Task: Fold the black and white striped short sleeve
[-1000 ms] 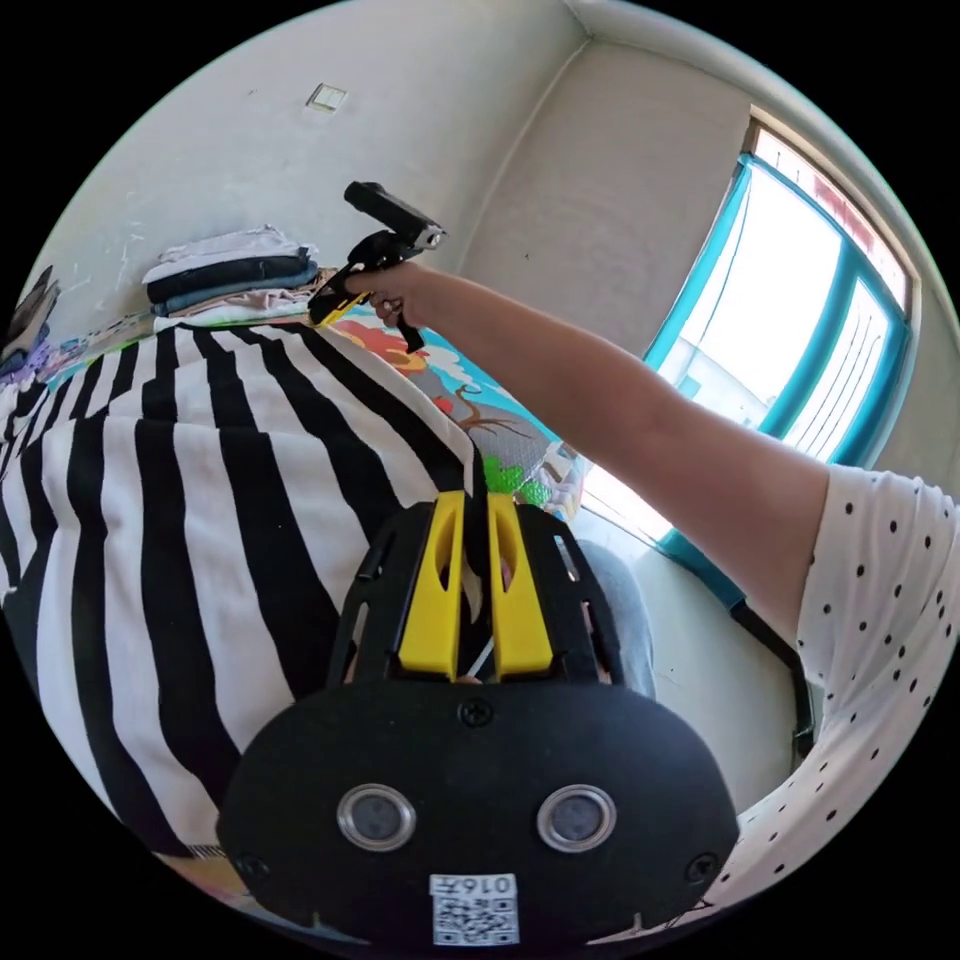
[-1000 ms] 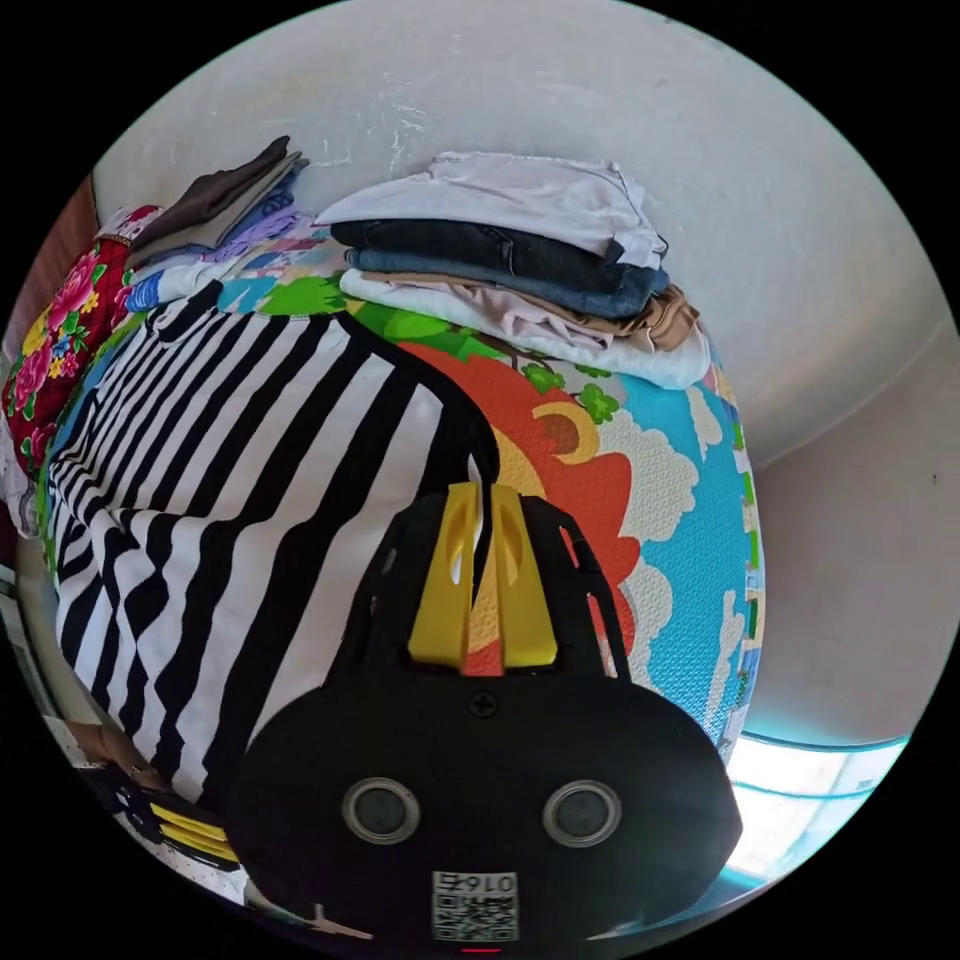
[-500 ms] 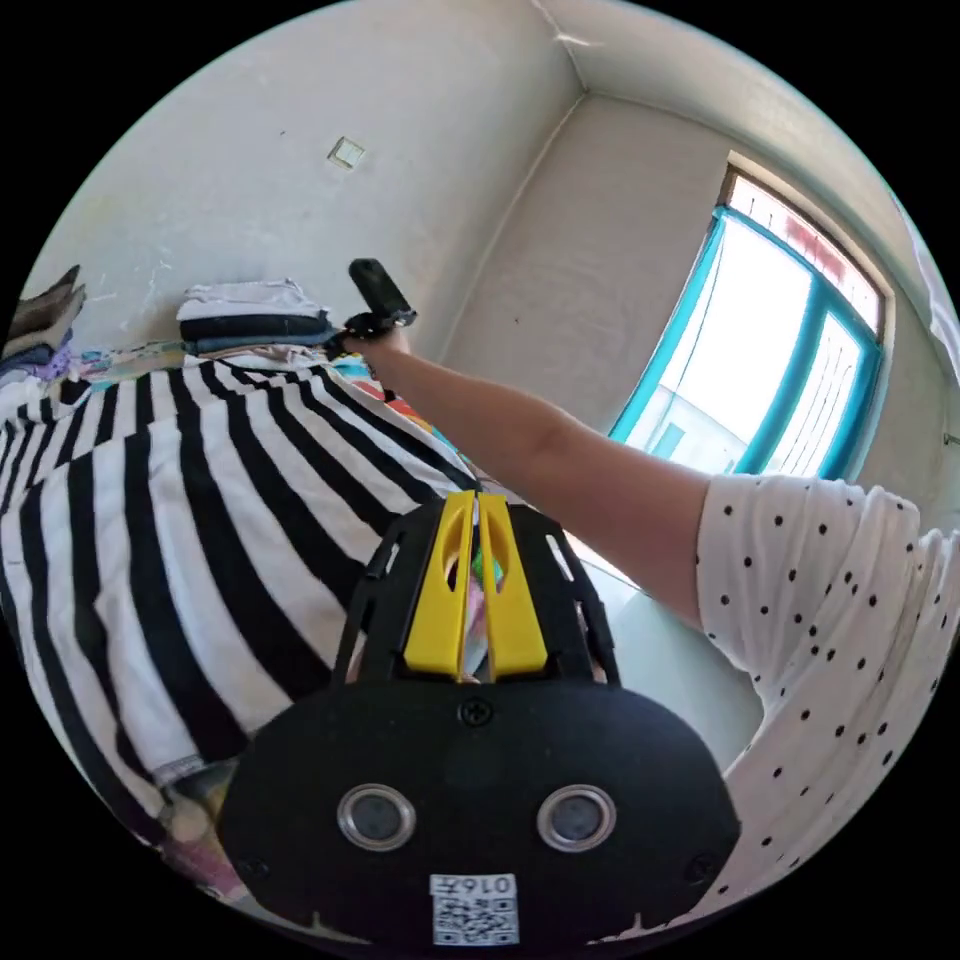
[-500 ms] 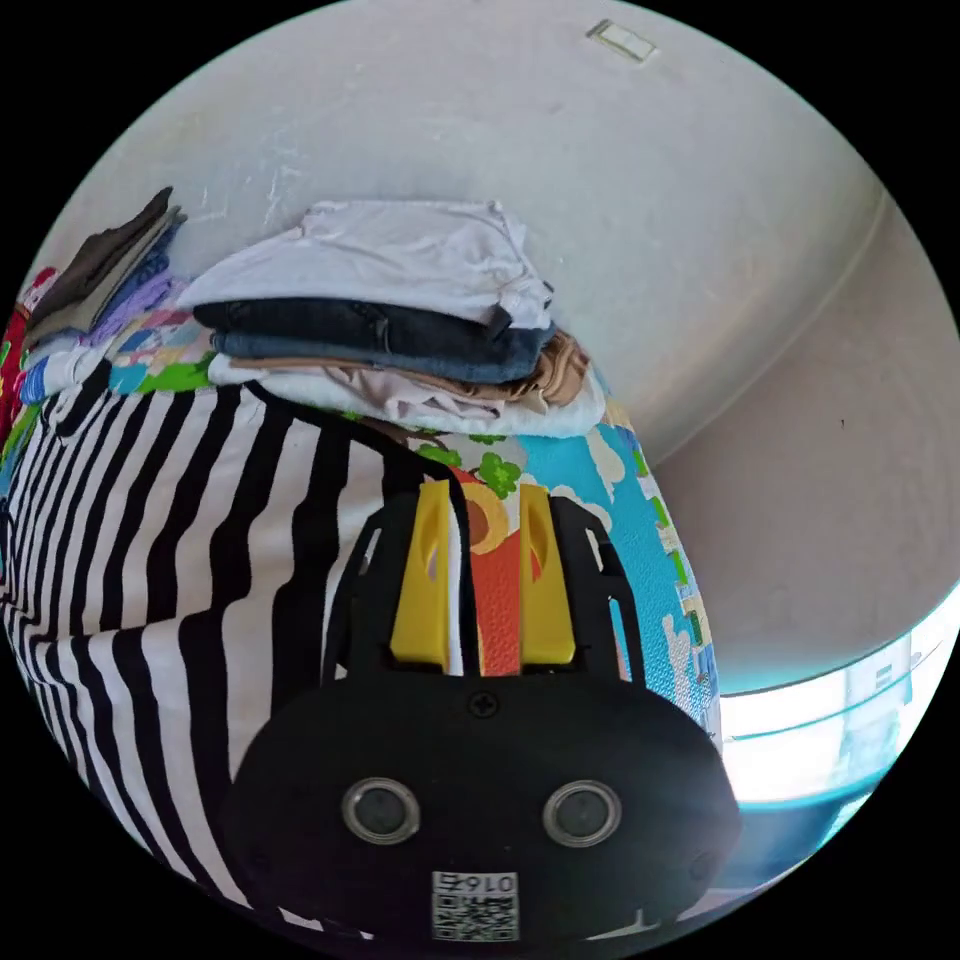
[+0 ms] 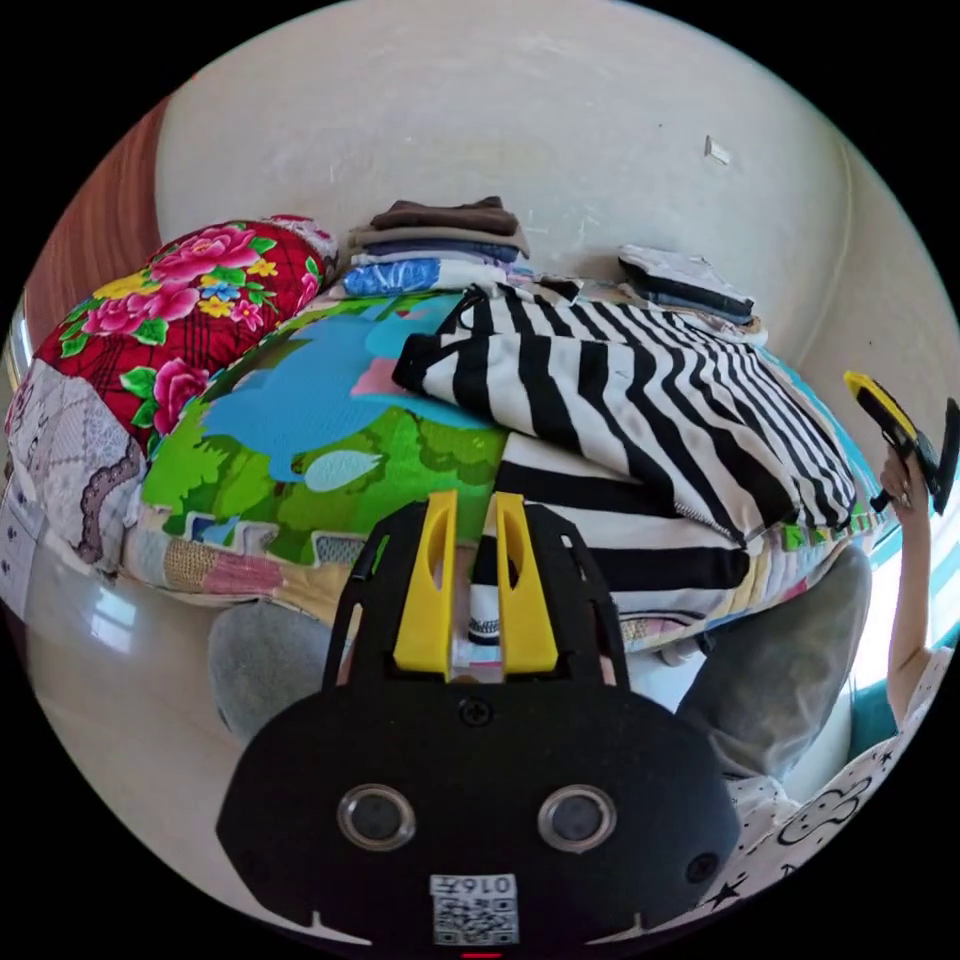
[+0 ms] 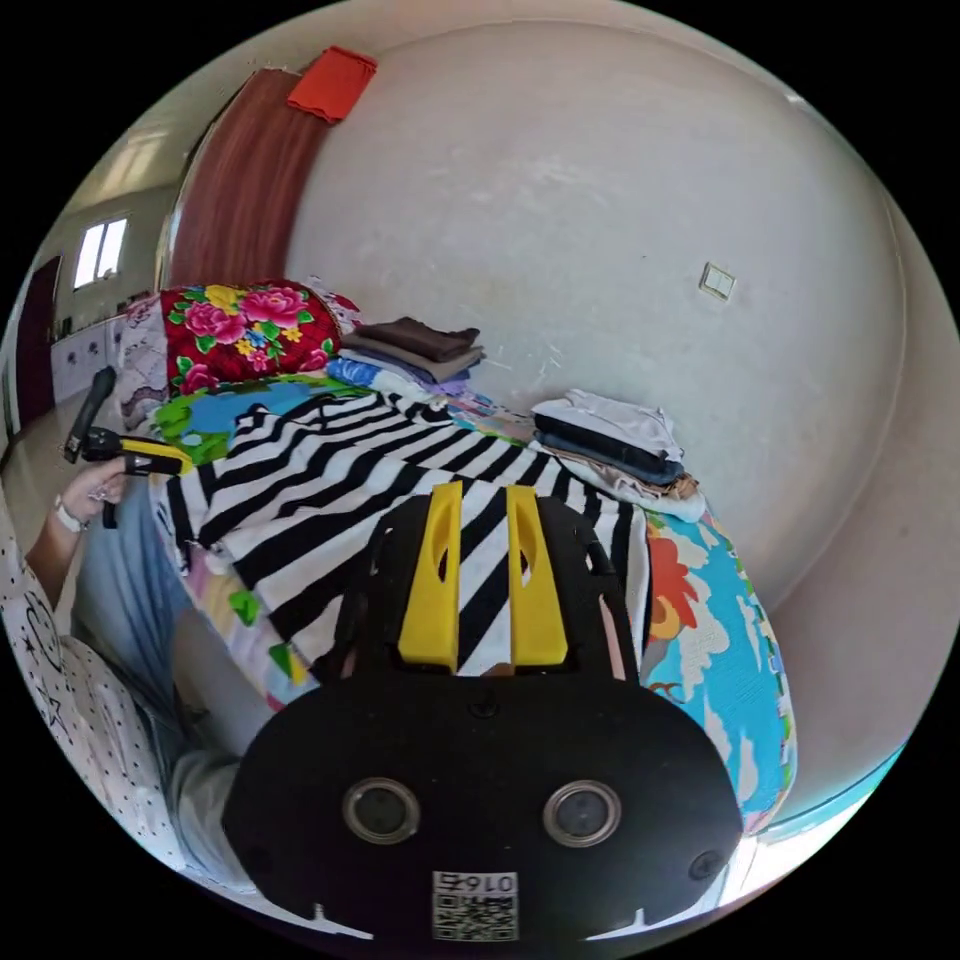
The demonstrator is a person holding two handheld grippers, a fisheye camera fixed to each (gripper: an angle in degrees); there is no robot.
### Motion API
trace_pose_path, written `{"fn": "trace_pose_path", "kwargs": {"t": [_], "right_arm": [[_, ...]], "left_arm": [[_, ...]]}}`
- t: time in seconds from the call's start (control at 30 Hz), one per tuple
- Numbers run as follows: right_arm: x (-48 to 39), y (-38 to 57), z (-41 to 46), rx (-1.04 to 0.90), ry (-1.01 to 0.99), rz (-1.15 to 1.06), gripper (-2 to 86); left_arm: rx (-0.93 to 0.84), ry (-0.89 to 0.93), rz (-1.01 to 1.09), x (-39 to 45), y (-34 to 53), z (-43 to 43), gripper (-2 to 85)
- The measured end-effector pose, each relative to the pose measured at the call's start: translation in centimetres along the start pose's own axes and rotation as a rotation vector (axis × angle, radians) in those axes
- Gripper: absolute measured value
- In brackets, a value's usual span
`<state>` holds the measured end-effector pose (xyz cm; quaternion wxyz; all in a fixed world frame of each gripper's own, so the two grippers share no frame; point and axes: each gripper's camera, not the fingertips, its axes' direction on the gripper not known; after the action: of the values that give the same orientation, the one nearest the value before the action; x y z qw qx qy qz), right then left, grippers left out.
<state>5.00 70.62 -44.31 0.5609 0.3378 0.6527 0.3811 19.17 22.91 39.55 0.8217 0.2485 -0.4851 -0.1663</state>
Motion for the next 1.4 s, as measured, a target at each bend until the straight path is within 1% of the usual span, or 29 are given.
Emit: {"fn": "trace_pose_path", "kwargs": {"t": [0.07,0.17,0.23,0.33,0.37,0.43,0.6,0.73,0.77,0.9,1.13,1.23,1.3,1.4], "right_arm": [[-2.0,1.3,-1.8,0.036,-0.08,0.049,6.1],[-5.1,3.0,-3.5,0.1,-0.197,0.119,5.8],[-7.0,4.0,-3.9,0.122,-0.238,0.157,6.8],[-10.2,5.3,-3.7,0.137,-0.318,0.188,8.4],[-11.4,5.7,-3.3,0.13,-0.353,0.187,8.9],[-13.1,6.0,-2.3,0.1,-0.413,0.186,9.7],[-18.1,4.9,0.8,-0.096,-0.591,0.072,11.6],[-20.1,4.6,2.5,-0.189,-0.629,0.098,12.5],[-20.5,4.6,2.9,-0.205,-0.624,0.135,12.8],[-20.9,4.5,2.8,-0.216,-0.607,0.214,13.5],[-20.6,5.2,0.8,-0.244,-0.604,0.224,14.3],[-21.5,5.8,1.0,-0.279,-0.671,0.23,14.5],[-22.1,6.0,1.4,-0.264,-0.725,0.289,14.6],[-22.7,6.0,1.4,-0.232,-0.769,0.339,14.6]], "left_arm": [[0.03,0.031,-0.011,-1.2,0.4,-0.5,5.0],[0.007,0.021,-0.006,-2.1,0.2,-1.3,4.8],[-0.01,0.036,0.046,-2.4,0.3,-2.0,3.5],[-0.023,0.078,0.059,-3.6,0.7,-3.0,0.9],[-0.02,0.092,0.059,-3.9,0.8,-3.1,0.2],[-0.017,0.184,0.071,-5.3,1.3,-3.7,-0.6],[-0.014,0.324,0.072,-8.6,2.5,-6.0,-0.9],[0.002,0.436,0.067,-11.7,3.8,-8.9,-1.0],[0.002,0.449,0.067,-12.1,4.0,-9.3,-1.0],[0.002,0.479,0.061,-14.3,5.4,-11.6,-1.0],[-0.046,0.562,0.031,-17.0,7.2,-13.5,-1.0],[-0.066,0.605,0.043,-17.3,7.6,-14.0,-1.0],[-0.091,0.623,0.07,-17.0,7.7,-14.2,-1.0],[-0.135,0.576,0.113,-16.3,8.2,-14.3,-1.0]]}}
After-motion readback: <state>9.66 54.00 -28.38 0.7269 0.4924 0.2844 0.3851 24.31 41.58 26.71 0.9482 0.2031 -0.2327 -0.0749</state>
